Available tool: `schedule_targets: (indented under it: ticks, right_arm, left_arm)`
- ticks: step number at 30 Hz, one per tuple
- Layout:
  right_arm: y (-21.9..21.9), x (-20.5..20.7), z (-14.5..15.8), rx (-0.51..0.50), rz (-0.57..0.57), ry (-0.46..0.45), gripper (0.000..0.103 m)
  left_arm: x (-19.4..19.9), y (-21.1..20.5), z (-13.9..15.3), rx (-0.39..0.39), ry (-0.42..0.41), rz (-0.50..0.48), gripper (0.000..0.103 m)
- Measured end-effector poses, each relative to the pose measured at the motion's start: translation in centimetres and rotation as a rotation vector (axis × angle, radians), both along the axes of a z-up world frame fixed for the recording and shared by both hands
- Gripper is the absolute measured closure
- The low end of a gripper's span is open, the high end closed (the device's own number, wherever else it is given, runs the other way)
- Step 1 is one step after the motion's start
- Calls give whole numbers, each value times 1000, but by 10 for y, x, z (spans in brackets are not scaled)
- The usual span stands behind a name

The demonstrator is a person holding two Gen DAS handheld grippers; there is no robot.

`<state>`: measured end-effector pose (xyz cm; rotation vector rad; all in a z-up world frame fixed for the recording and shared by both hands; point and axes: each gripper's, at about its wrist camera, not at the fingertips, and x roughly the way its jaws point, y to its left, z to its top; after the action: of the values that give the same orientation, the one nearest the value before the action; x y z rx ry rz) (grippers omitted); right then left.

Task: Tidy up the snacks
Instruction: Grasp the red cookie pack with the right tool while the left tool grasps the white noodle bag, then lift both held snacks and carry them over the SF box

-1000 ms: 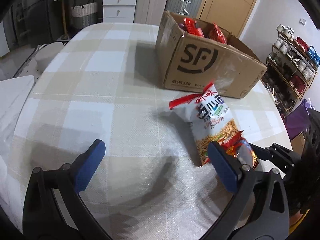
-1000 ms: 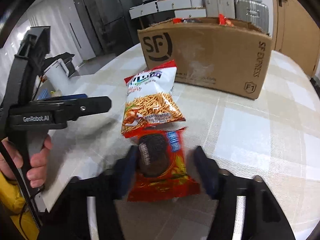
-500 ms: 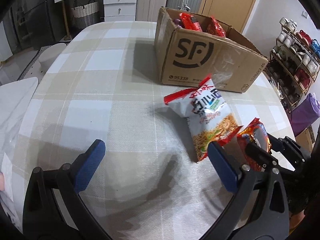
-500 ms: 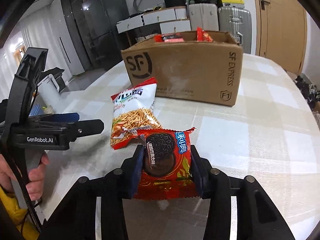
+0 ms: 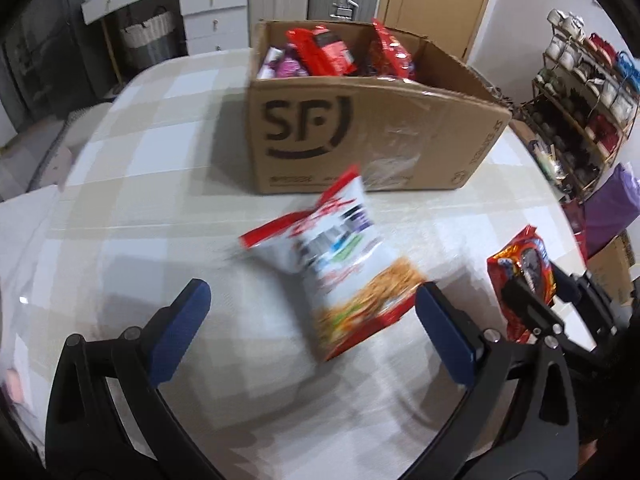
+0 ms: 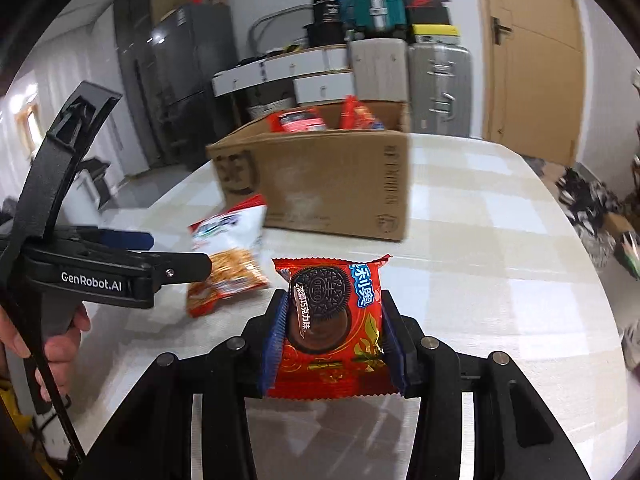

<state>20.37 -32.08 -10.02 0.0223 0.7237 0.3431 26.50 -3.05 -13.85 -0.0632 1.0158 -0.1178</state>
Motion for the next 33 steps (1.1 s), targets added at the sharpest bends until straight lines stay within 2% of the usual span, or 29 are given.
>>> schedule_targets:
  ticks: [3,8,10,12,13,14,15,20,28,33]
  right_arm:
    - [-9,0,0,-20,-58,2,59]
    - [-20,5,-2,25,-71,26,59]
    - [-25,6,-3,43,-81,33,59]
    - [-26,6,-3,54,-84,35,59]
    - [-28,6,-3,59,-85,39,59]
    - [-27,7,-4,60,-87,42,59]
    - [-26,7,-4,60,-88,44,59]
    - [-28,7,-4,66,-96,48,59]
    - [-27,7,-4,60,-104,45,59]
    - [-22,1,1,59,-74,23,59]
  left_arm:
    - [12,-14,-5,18,28,-3,1]
    - [31,-25,-22,32,70,0,1]
    - [34,-25,-31,13,83,0,2]
    - [34,-26,-34,6,90,-5,16]
    - [34,-27,-33,10,81,-12,17]
    - [33,-27,-31,5,75,-20,28]
    - [31,-26,-30,-7,70,-33,34]
    - [26,-27,-23,0,49,-57,47]
    - [2,-19,-12,5,17,-63,50]
    - [-17,-6,15,-2,-41,-60,50]
